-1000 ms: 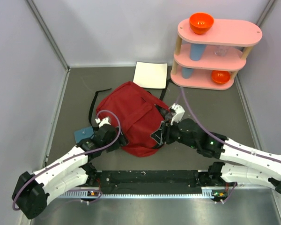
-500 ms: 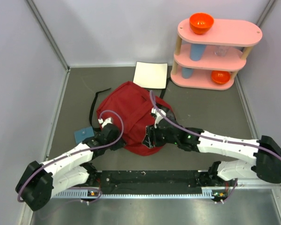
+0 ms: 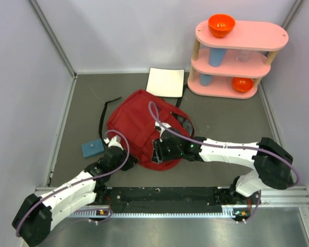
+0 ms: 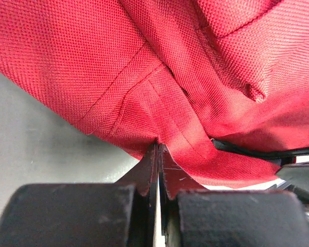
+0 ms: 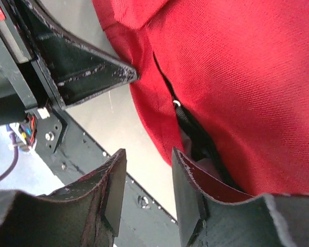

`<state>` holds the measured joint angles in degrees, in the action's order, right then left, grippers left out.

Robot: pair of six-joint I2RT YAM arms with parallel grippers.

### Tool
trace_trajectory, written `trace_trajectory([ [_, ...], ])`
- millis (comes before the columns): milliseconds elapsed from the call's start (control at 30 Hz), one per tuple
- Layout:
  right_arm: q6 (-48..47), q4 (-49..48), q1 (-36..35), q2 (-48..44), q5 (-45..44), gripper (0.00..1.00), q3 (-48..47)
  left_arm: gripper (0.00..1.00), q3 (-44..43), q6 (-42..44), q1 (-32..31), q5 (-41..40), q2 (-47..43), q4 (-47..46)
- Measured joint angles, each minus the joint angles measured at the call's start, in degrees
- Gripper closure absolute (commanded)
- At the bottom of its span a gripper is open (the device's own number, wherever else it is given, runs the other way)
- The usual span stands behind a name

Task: Pack the student bag
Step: Adjust the student bag at the center of the board.

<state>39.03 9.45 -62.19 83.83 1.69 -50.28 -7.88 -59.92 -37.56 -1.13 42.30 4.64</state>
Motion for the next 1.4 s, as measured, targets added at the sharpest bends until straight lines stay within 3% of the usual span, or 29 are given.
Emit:
trace_trajectory([
  [100,0.0,-0.1,0.1,1.2,3.6,0.74,0.1,0.99,1.6,0.0,0.0,0.4,-2.3,-1.2],
  [167,0.0,-0.5,0.1,1.6,5.6,0.75,0.8,0.91,2.1,0.0,0.0,0.4,-3.7,-1.3],
  [267,0.0,-1.2,0.1,1.6,8.8,0.74,3.2,0.91,2.2,0.0,0.0,0.3,-5.0,-1.3],
  [500,0.0,-1.2,0.0,-0.3,9.5,0.46,6.1,0.96,2.2,0.1,0.0,0.3,-5.4,-1.2],
  [767,-1.6,-0.1,1.6,-4.2,2.5,0.47,0.9,0.99,2.2,0.3,0.0,0.4,-3.9,-1.3],
  [1100,-3.5,1.3,4.6,4.4,7.0,0.59,-0.8,0.99,1.3,1.6,0.0,0.5,-3.4,-0.7],
  [1200,-3.8,0.4,4.6,4.4,10.2,0.73,0.5,0.98,1.0,1.7,-0.1,0.3,-3.1,-0.4],
  [1267,-4.2,-0.2,4.5,4.4,11.5,0.85,1.2,0.94,0.8,1.7,-0.1,0.3,-2.7,-0.3],
  [1333,-4.4,-0.7,4.4,4.4,12.7,0.97,1.6,0.82,0.4,1.8,-0.1,0.3,-2.5,0.0],
  [1400,-4.8,-1.3,4.2,4.4,13.6,1.00,2.1,0.70,0.1,2.2,-0.1,0.2,-2.4,0.3],
])
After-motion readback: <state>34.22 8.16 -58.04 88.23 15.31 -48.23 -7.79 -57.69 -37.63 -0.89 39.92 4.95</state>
